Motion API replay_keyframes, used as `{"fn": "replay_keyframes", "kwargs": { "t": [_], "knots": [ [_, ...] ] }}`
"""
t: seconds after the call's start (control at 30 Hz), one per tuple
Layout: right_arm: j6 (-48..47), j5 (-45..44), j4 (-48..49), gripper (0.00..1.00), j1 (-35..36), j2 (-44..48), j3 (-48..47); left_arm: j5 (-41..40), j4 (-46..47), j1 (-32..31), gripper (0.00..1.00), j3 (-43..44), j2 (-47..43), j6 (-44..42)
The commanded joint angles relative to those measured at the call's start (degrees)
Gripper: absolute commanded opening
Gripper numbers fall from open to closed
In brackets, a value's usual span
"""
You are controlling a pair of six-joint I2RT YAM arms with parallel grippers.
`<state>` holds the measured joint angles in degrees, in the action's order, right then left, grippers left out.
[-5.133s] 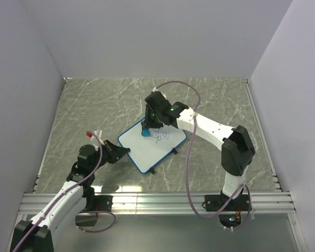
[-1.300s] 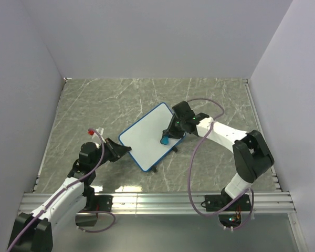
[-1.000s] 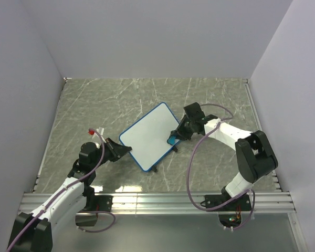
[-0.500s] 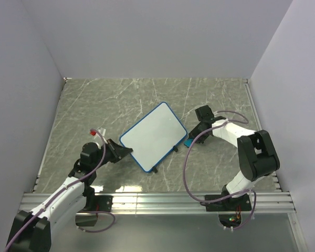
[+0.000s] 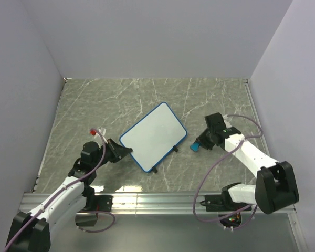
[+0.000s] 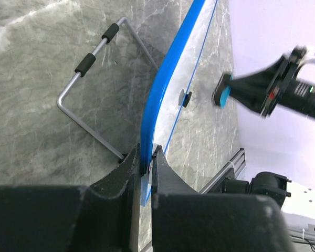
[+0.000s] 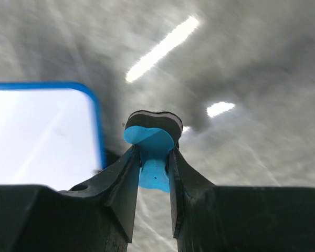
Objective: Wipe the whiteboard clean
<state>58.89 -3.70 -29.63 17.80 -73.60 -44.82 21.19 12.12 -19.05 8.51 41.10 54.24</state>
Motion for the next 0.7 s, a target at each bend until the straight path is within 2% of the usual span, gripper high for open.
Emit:
{"fn": "replay_keyframes", "kwargs": {
  "t": [0.0,0.1,0.13,0.17,0.23,0.27,0.37,0.47,0.67],
  "knots": [
    [0.2,0.3,-2.2,0.00,0.0,3.5,4.6,-8.2,-13.3,0.3,0.00,-0.1,0.6,-2.1],
    [-1.0,0.7,-3.2,0.00,0.0,5.0,7.1,-9.6,-15.0,0.3,0.03,0.9,1.3,-1.8],
    [-1.3,0.9,-3.3,0.00,0.0,5.9,8.2,-9.7,-15.4,0.3,0.07,1.2,1.4,-1.7],
    [-1.7,1.0,-3.5,0.04,0.0,6.4,8.8,-9.6,-15.5,0.3,0.20,1.6,2.0,-1.7],
    [-2.2,1.5,-3.4,0.23,0.0,8.0,10.2,-8.0,-14.8,0.3,0.32,1.8,2.4,-1.9],
    [-2.4,1.6,-3.6,0.42,0.0,8.6,10.5,-7.5,-14.8,0.3,0.36,1.9,2.6,-1.9],
    [-3.5,1.5,-4.3,0.62,0.0,10.1,11.3,-7.6,-15.6,0.3,0.46,2.1,0.8,-1.6],
    [-4.3,1.2,-5.1,0.71,0.0,11.3,11.3,-8.0,-16.8,0.3,0.55,2.1,-1.6,-1.0],
    [-5.9,2.1,-6.1,0.79,0.0,13.9,10.7,-6.2,-16.3,0.2,0.66,2.6,-3.3,-0.3]
  ]
}}
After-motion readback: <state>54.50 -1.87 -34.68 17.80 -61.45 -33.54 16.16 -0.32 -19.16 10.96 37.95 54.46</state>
